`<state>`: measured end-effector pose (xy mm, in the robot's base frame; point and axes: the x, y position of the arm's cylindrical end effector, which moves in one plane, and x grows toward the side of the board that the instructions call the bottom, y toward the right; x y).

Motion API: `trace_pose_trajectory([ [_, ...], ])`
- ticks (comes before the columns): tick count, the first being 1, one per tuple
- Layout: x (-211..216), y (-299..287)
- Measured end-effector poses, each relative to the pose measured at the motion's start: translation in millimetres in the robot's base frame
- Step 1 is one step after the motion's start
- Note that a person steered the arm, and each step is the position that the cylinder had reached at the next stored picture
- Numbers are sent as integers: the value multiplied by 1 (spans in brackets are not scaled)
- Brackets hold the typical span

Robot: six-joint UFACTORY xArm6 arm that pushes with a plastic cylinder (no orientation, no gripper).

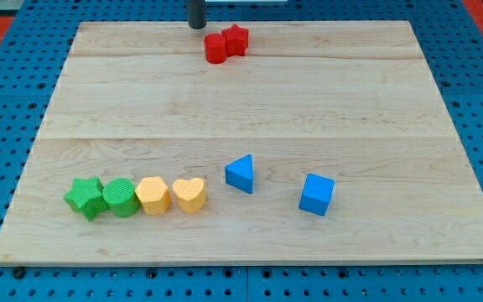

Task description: Place the blue triangle to the left of the blue cube

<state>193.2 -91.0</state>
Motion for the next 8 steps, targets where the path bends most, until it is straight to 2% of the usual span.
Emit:
trace_pose_trajectory([
  [1,41,-42],
  [2,102,-48],
  [3,174,0],
  [4,247,86],
  [5,288,155],
  [6,318,151],
  [7,288,136],
  [8,284,64],
])
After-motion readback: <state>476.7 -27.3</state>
